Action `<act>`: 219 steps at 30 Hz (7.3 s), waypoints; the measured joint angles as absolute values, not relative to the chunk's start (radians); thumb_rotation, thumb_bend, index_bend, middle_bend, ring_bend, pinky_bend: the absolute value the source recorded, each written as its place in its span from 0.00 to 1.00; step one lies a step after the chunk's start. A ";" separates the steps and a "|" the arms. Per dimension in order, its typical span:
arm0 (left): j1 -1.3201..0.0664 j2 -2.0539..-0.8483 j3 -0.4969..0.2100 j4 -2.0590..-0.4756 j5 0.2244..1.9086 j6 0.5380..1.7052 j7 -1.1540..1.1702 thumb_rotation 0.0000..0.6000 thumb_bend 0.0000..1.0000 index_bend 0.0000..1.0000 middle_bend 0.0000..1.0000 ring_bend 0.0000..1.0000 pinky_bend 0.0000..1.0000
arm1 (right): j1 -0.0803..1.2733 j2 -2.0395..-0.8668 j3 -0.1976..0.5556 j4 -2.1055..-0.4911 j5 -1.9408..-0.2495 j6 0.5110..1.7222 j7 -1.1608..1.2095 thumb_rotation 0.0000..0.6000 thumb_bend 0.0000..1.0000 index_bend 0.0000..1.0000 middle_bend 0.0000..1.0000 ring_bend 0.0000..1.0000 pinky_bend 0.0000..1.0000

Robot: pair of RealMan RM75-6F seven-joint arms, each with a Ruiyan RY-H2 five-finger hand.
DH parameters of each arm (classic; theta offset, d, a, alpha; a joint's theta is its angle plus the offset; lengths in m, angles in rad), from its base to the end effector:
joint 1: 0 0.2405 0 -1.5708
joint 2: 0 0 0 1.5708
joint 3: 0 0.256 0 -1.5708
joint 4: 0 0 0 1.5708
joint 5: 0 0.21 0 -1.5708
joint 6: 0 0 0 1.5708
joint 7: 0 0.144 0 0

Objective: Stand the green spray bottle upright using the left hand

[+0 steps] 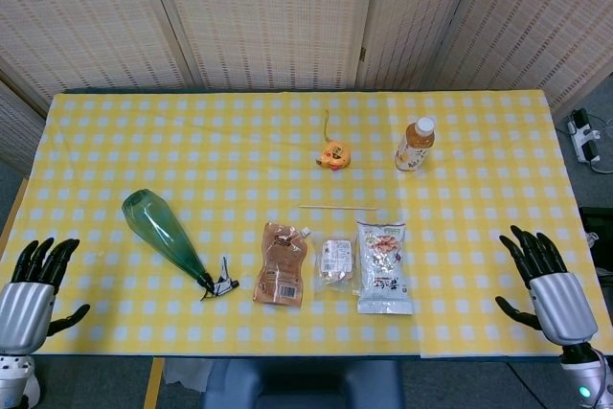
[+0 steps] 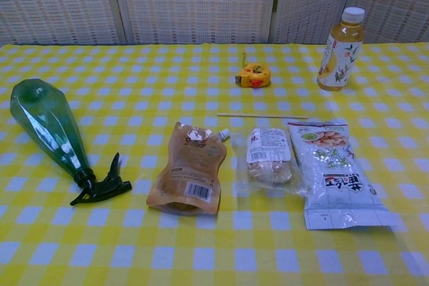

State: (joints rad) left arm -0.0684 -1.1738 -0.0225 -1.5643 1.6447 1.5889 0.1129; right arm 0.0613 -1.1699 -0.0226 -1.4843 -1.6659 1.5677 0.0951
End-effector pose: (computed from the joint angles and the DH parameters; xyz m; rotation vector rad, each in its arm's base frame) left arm -0.2956 0.1688 0.1476 -1.4785 -0.7158 -0.9394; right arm -0.3143 -0.1581 0.1451 1.5046 -0.8682 0.9932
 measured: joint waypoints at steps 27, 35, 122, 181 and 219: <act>-0.280 -1.423 0.017 -1.188 1.769 1.414 -0.067 1.00 0.15 0.32 1.00 1.00 0.98 | 0.083 -1.185 0.009 -1.463 -1.581 1.486 0.098 1.00 0.24 0.00 0.00 0.00 0.00; -0.320 -1.541 0.020 -1.017 1.793 1.443 -0.118 1.00 0.15 0.31 1.00 1.00 0.98 | 0.076 -1.177 0.016 -1.458 -1.562 1.487 0.111 1.00 0.24 0.00 0.00 0.00 0.00; -0.633 -1.528 -0.065 -1.347 1.289 0.936 0.471 1.00 0.38 0.36 1.00 1.00 1.00 | -0.049 -1.111 0.015 -1.446 -1.554 1.588 0.221 1.00 0.24 0.00 0.00 0.00 0.00; -0.437 -1.119 -0.410 -1.863 0.898 1.129 -0.118 1.00 0.43 0.76 1.00 1.00 1.00 | -0.009 -1.127 -0.007 -1.472 -1.629 1.555 0.172 1.00 0.24 0.00 0.00 0.00 0.00; -0.497 -1.046 -0.384 -1.837 0.801 0.934 -0.255 1.00 0.31 0.47 1.00 1.00 1.00 | -0.008 -1.129 -0.009 -1.471 -1.625 1.571 0.178 1.00 0.24 0.00 0.00 0.00 0.00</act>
State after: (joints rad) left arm -0.4968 -1.0460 -0.3842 -1.8366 0.8010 0.9338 -0.2547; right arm -0.0081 -1.1293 -0.0089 -1.4709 -1.6246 1.5712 0.1781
